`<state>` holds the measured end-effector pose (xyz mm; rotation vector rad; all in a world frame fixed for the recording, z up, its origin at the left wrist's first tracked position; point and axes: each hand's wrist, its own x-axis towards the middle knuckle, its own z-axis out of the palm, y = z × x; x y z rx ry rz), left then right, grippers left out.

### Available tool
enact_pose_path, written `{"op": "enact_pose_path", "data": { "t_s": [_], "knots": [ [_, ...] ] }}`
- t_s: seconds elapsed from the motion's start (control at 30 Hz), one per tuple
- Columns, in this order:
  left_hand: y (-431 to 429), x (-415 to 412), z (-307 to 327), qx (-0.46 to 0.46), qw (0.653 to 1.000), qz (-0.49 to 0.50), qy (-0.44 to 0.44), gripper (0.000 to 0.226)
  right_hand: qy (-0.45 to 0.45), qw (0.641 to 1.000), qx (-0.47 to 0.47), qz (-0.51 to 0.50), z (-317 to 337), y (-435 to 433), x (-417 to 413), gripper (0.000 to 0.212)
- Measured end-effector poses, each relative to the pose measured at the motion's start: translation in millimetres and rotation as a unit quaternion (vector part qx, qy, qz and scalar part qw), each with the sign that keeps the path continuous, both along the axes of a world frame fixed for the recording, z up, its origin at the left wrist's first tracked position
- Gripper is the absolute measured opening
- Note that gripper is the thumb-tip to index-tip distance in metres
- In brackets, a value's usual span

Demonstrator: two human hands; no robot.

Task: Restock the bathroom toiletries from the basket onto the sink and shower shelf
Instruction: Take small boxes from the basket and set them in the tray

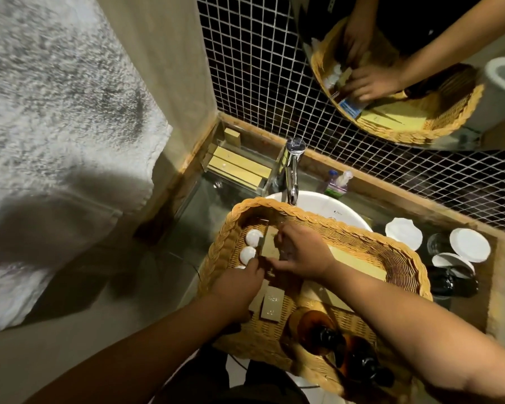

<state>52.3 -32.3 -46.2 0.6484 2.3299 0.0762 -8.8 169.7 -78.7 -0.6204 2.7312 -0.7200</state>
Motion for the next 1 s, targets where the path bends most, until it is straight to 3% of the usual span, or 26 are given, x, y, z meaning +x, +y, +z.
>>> {"op": "enact_pose_path", "data": {
  "t_s": [0.1, 0.23, 0.33, 0.43, 0.57, 0.73, 0.87, 1.0],
  "knots": [
    [-2.8, -23.1, 19.5, 0.090, 0.991, 0.095, -0.027, 0.109, -0.091, 0.970, -0.184, -0.130, 6.8, -1.2, -5.6, 0.053],
    [-7.0, -56.7, 51.9, 0.195, 0.953, 0.216, -0.081, 0.078, -0.186, 0.888, -0.307, -0.287, 25.6, -10.1, -14.6, 0.077],
    [-12.6, -69.4, 58.9, 0.260, 0.912, 0.269, -0.168, 0.064, -0.195, 0.874, -0.333, -0.295, 29.7, -7.0, -22.5, 0.074],
    [-19.1, -73.0, 53.6, 0.296, 0.892, 0.299, -0.163, 0.044, -0.228, 0.844, -0.387, -0.294, 41.9, -3.0, -25.8, 0.065],
    [-27.9, -90.8, 52.0, 0.341, 0.861, 0.363, -0.105, 0.041, -0.196, 0.858, -0.383, -0.280, 57.0, -3.9, -28.2, 0.051],
    [-43.1, -140.5, 54.1, 0.382, 0.854, 0.327, 0.134, 0.050, -0.186, 0.868, -0.380, -0.262, 76.7, -18.6, -41.9, 0.038],
    [-48.4, -183.1, 58.3, 0.289, 0.872, 0.286, 0.274, 0.059, -0.078, 0.917, -0.269, -0.285, 71.8, -40.9, -82.3, 0.042],
    [-55.9, -226.7, 43.4, 0.167, 0.911, 0.292, 0.237, 0.074, -0.006, 0.940, -0.223, -0.260, 62.7, -68.9, -129.3, 0.037]
  ]
}}
